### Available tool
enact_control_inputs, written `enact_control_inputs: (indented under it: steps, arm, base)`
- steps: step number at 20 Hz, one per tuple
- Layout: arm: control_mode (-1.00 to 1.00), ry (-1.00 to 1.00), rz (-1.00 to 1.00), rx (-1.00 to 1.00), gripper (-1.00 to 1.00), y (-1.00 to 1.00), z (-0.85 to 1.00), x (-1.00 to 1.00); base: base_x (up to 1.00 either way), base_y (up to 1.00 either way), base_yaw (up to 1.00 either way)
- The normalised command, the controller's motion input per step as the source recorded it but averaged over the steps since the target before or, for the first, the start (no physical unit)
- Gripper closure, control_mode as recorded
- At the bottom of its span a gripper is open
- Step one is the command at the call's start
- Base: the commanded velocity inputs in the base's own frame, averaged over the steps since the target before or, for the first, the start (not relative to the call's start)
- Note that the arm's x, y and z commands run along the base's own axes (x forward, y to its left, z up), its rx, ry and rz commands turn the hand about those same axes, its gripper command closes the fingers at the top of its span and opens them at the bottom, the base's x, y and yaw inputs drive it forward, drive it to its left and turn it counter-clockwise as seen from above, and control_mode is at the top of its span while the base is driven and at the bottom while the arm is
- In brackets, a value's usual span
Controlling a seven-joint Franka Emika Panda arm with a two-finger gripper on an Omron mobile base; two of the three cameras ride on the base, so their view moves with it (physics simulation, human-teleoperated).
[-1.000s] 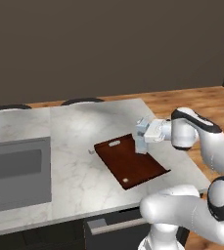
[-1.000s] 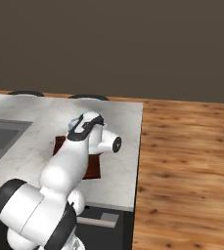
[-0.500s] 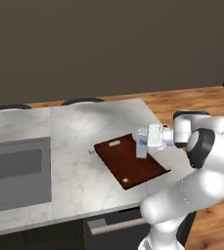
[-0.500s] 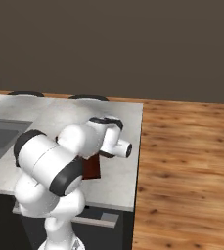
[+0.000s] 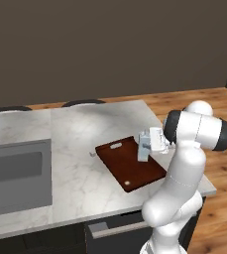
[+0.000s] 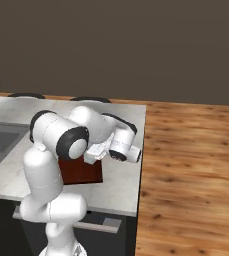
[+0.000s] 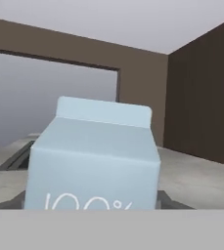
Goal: Take out the milk from the fridge and place it on the tray on the counter. Then take the sugar cube near the tray and place it in the tray.
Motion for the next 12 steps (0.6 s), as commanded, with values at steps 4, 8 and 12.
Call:
enact_control_inputs:
  steps: [4, 8, 12]
  arm:
    - [-1.0, 0.19, 0.0, -0.02, 1.0, 0.0, -0.19, 0.25]
    - [-1.0, 0.07, 0.0, -0.05, 1.0, 0.05, -0.24, 0.05]
    - [-1.0, -0.02, 0.0, -0.03, 1.0, 0.15, -0.04, -0.13]
  base:
    - [0.0, 0.0, 0.0]
    - [0.0, 0.0, 0.0]
    - [0.0, 0.0, 0.0]
